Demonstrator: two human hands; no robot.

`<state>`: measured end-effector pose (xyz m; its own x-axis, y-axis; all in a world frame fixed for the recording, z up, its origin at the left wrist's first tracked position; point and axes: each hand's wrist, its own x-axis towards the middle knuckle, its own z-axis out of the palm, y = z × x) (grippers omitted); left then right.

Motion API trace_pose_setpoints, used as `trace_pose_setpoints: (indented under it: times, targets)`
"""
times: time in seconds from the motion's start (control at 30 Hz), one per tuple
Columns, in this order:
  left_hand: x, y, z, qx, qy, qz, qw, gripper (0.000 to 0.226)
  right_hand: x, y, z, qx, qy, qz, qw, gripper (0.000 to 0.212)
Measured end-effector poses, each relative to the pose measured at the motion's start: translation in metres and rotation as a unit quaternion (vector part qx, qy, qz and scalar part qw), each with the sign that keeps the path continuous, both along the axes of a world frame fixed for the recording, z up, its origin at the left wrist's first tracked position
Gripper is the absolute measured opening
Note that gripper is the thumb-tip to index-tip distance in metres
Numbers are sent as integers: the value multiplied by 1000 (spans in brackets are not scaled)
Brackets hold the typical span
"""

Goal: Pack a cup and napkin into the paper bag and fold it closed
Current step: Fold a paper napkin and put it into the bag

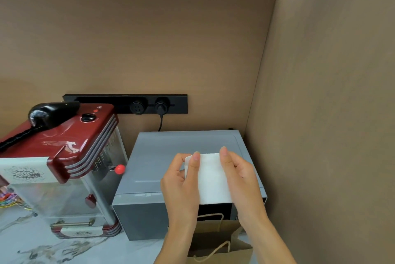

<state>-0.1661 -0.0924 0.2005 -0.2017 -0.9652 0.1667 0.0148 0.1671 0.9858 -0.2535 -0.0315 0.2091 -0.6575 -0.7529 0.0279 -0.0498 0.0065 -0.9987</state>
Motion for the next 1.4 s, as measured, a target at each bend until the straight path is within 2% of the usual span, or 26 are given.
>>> trace_pose_setpoints:
  times: [0.1,0.2,0.27,0.37,0.47,0.77,0.87,1.0,1.13,1.23,1.4]
  targets:
    - [-1,3,-1,26,-4,-10,1000,29,3,7,8,34,-135,93,986,53]
    - [-2,5,-3,35,-6,-17,999,28,2,10,7,44,-198,102,974,43]
    - [1,6,-4,25,-8,-19,999,24,0,10,4,47,-203,99,973,38]
    - [4,8,-6,13,-20,-18,1000,29,-2,13,1,53,-195,100,974,36]
    - [5,8,-13,40,-16,-17,999,22,-3,16,-4,53,-209,86,973,29]
    - [15,6,-32,43,-18,8,999,22,-13,24,-15,52,-282,69,955,31]
    - [21,6,-40,44,-16,-5,999,27,-20,29,-19,38,-317,96,943,38]
    - [34,8,-58,61,-36,-27,997,37,-27,39,-21,32,-349,148,925,30]
    - [55,12,-82,109,-19,-14,994,36,-38,49,-35,71,-352,145,922,32]
    - [66,11,-104,120,-53,-3,991,33,-42,52,-51,106,-360,123,919,38]
    - [73,9,-132,94,-155,-36,983,7,-41,50,-71,149,-348,119,918,36]
